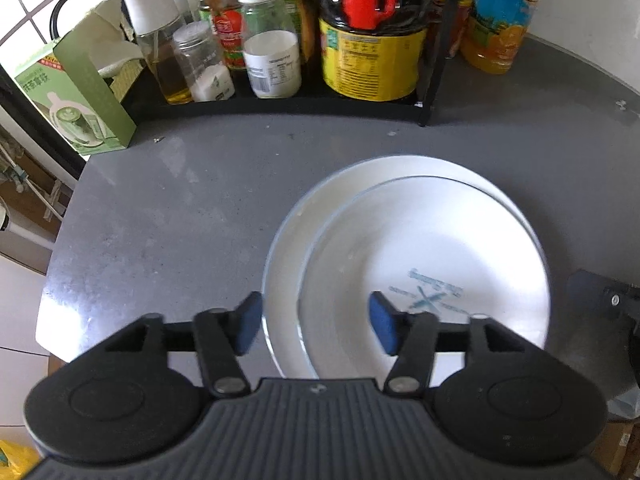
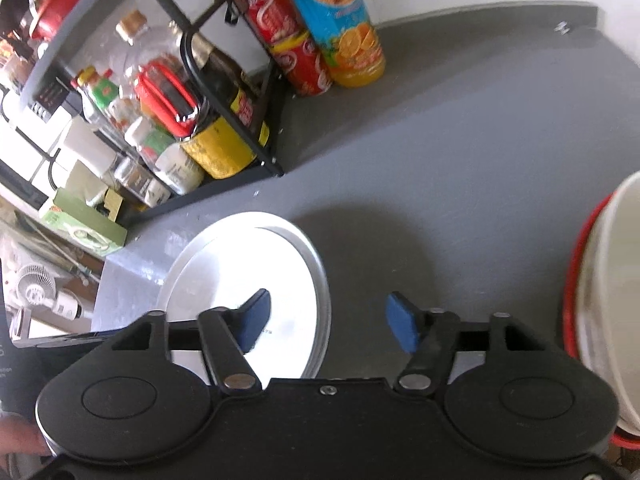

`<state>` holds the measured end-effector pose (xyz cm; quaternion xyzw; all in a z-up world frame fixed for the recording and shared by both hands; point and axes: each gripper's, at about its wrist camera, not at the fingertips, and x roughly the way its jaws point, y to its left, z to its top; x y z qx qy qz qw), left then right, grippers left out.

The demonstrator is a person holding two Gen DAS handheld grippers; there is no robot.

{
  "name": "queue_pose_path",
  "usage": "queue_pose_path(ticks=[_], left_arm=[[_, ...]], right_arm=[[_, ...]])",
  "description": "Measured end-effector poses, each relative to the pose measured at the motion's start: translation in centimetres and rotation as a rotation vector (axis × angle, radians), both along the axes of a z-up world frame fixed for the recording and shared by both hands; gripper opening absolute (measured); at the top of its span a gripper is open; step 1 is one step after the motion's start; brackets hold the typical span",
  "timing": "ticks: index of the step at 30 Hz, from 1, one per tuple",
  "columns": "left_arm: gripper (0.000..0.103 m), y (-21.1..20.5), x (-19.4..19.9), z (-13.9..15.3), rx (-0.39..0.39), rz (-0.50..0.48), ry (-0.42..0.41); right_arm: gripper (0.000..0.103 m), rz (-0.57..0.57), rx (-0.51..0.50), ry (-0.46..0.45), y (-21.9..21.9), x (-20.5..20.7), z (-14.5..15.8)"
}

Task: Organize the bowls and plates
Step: 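Move both grippers to the rim of the bowl stack in the red bowl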

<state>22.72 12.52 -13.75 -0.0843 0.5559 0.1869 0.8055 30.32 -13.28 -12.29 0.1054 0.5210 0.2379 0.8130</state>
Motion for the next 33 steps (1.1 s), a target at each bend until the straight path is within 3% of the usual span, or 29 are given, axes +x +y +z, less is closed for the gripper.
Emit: queue_pose_path(ticks=[6, 9, 18, 33], left_arm=[[0.077, -1.8, -0.4, 1.0, -0.027, -0.011, 0.001], [0.078, -2.9, -0.6, 1.7, -0.022, -0.023, -0.019], [0.086, -5.7, -1.5, 3.7, -0.056, -0.055, -0.077], [0.095, -9.9, -3.9, 6.9, -0.091, -0.073, -0.176]], right_arm=[[0.079, -0.043, -0.007, -0.034, -2.0, -1.4, 1.2], [0.085, -0.063, -0.013, -0.058, -3.0, -2.3, 1.8], [0.093, -0.094, -0.014, -0.118, -5.8, -5.0, 3.7], [0.101, -0.212, 0.0, -0.219, -11.0, -9.9, 6.7]])
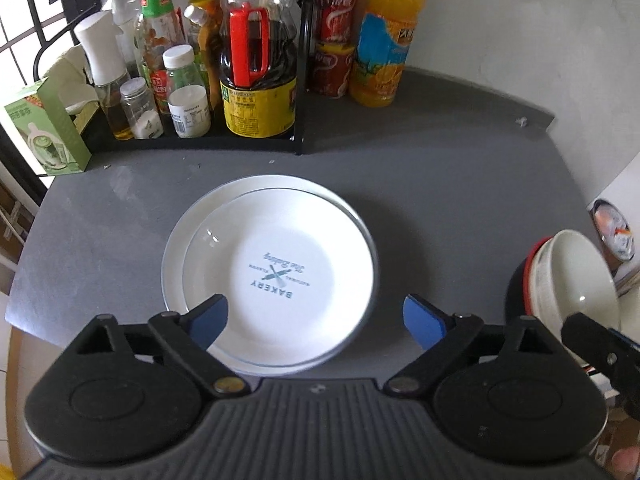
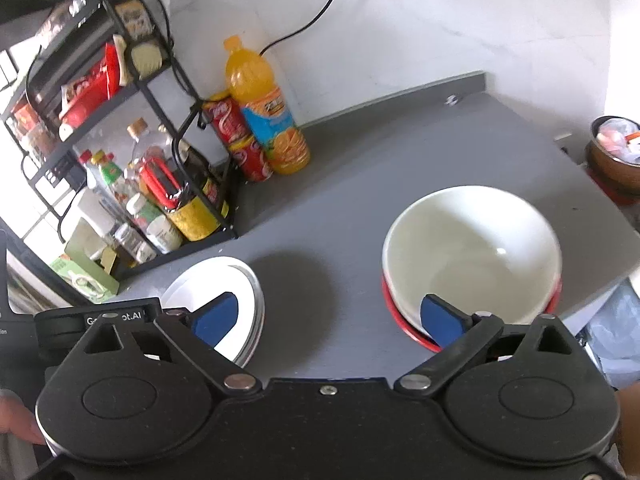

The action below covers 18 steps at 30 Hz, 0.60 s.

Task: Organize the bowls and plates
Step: 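Move both grippers to the rim of the bowl stack in the red bowl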

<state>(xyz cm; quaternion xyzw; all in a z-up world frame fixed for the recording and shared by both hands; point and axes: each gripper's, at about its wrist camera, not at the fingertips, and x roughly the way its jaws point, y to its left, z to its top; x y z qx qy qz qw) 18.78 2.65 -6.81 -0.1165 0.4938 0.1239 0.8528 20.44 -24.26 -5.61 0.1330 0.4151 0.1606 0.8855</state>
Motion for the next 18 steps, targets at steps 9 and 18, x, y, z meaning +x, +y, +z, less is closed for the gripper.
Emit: queue_pose_path(ticks=[9, 18], left_arm=[[0.1, -3.3, -1.1, 1.1, -0.027, -0.046, -0.023], [0.1, -6.7, 0.2, 1.5, -0.058, -0.093, -0.044]], right_arm=[[0.103, -0.083, -0.02, -0.022, -3.5, -1.5, 0.7], [0.103, -0.155, -0.04, -0.017, -6.5, -0.8, 0.3]])
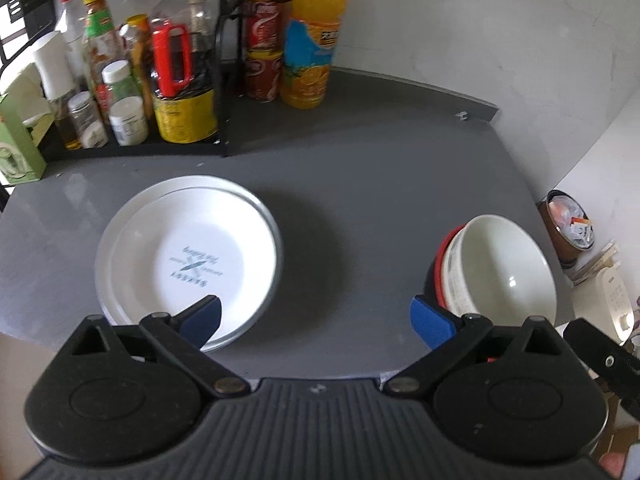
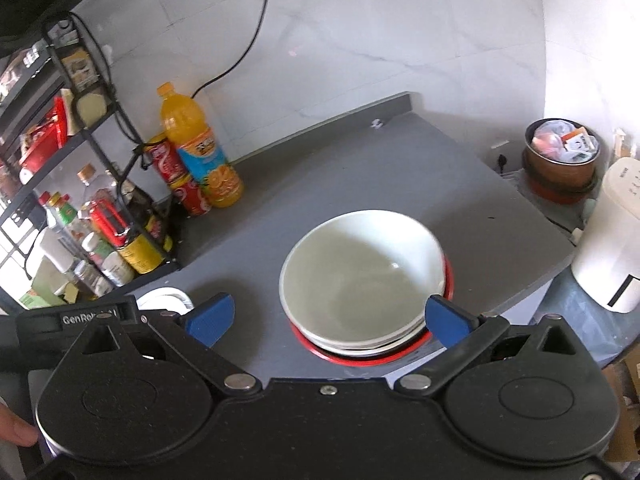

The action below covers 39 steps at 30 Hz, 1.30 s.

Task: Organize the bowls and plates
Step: 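Move both grippers to the rim of the bowl stack in the red bowl, then close both grippers on the rim of the red bowl stack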

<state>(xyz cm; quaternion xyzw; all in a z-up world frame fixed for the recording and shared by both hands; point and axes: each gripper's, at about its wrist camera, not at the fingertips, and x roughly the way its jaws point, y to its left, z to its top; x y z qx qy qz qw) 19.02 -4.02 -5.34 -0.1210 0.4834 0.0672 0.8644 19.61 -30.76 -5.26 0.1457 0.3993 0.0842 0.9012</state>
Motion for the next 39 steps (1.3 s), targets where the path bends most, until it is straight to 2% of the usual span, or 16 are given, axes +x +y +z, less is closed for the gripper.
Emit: queue_pose_path(ticks=[11, 18, 31, 34, 36, 39], left_arm=[[0.1, -3.3, 3.5, -0.6, -0.05, -0.026, 0.024], [0.1, -5.7, 6.5, -1.7, -0.048, -0.1, 0.05], [0.096, -8.2, 10.6, -5.0, -0.071, -0.175, 0.122], [0.088, -8.5, 11.2, -5.9, -0.088, -0.177, 0.146], [0.077, -8.6, 11.5, -6.9, -0.113, -0.175, 0.177], [0.067, -8.9, 11.9, -8.0, -0.135, -0.177, 0.217]], right_arm=[[0.103, -0.081, 0.012, 0.075, -3.4, 3.0, -2.3], [0.101, -0.118, 0.055, 0.144, -5.3, 4.8, -4.7], [0.067, -0.145, 0.167, 0.281, -6.5, 7.5, -9.3], [0.063, -0.156, 0.185, 0.31, -6.8, 7.9, -10.1], [0.06, -0.169, 0.195, 0.33, -6.9, 8.1, -10.7], [0.054, -0.172, 0.199, 0.353, -7.1, 8.5, -11.3]])
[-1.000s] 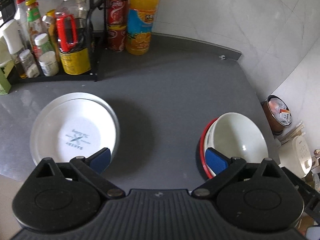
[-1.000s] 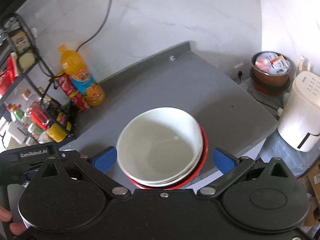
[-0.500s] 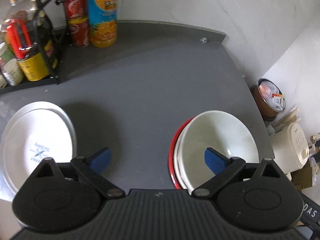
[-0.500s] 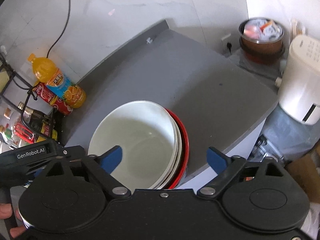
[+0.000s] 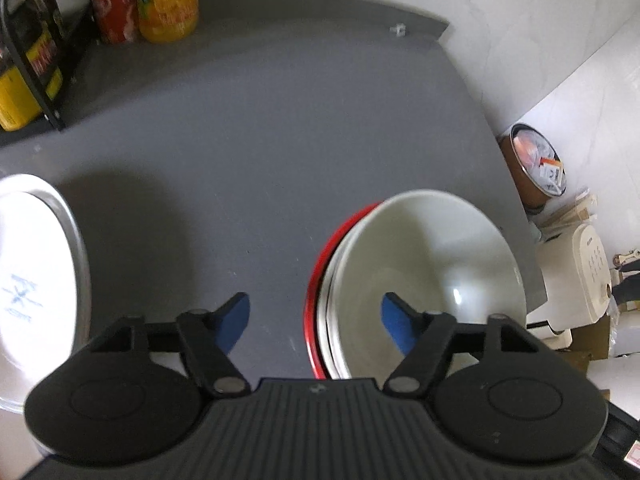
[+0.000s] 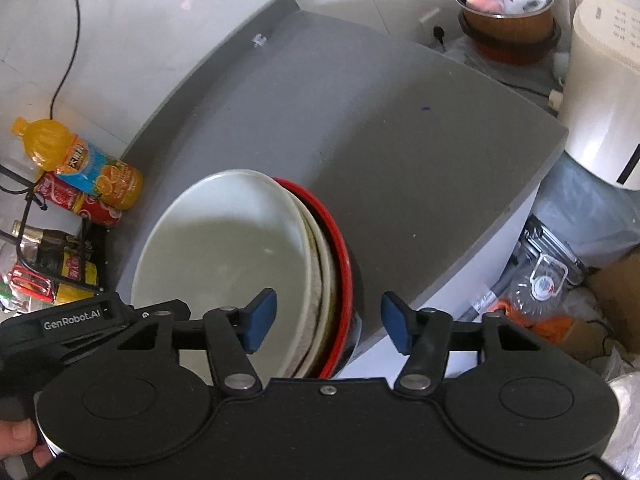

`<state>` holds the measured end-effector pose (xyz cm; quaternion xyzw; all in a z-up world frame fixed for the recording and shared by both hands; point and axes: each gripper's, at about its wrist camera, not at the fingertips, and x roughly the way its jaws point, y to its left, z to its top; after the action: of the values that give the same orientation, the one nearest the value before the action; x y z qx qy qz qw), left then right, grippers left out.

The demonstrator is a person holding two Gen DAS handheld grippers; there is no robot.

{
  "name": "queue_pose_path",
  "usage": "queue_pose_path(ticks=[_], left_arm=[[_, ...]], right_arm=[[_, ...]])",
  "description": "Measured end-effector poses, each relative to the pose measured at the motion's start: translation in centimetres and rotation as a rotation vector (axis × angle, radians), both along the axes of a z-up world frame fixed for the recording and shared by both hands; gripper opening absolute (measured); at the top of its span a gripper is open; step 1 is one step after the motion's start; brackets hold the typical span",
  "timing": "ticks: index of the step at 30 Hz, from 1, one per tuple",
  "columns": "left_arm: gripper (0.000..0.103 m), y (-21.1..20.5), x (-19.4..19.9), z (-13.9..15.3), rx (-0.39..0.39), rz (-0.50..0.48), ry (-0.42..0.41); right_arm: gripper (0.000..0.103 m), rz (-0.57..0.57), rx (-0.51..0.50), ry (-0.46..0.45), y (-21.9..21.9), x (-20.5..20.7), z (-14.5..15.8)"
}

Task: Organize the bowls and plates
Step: 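Close both grippers on the rim of the red bowl stack, then lift the bowl stack with both grippers and lower it onto the plate stack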

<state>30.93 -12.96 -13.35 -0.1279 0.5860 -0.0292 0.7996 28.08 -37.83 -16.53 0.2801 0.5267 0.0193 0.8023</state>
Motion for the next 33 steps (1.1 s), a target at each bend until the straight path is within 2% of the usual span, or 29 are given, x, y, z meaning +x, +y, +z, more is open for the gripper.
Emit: queue_pose_path(ticks=[3, 7, 9, 11, 17, 23, 33], left_arm=[[0.057, -0.1, 0.3, -0.8, -0.012, 0.004, 0.022], [0.044, 0.0, 0.5, -1.7, -0.034, 0.013, 0.054], [0.029, 0.1, 0.6, -2.1, -0.053, 0.019, 0.073], [0.021, 0.3, 0.8, -2.5, -0.073, 0.025, 0.091], [0.021, 0.2, 0.8, -2.5, -0.066, 0.003, 0.084], [0.021, 0.2, 0.9, -2.6, -0.066, 0.003, 0.091], [0.02, 0.7, -0.3, -2.1, -0.055, 0.005, 0.072]], right_arm=[[0.05, 0.004, 0.0, 0.017, 0.1, 0.3, -0.5], [0.04, 0.006, 0.008, 0.035, 0.0, 0.6, -1.0], [0.037, 0.009, 0.013, 0.046, 0.0, 0.7, -1.3], [0.037, 0.014, 0.013, 0.044, 0.0, 0.7, -1.4], [0.036, 0.014, 0.026, 0.054, -0.2, 0.8, -1.6], [0.032, 0.034, -0.027, 0.047, 0.6, 0.6, -1.2], [0.032, 0.068, -0.018, -0.002, 2.0, -0.3, 0.3]])
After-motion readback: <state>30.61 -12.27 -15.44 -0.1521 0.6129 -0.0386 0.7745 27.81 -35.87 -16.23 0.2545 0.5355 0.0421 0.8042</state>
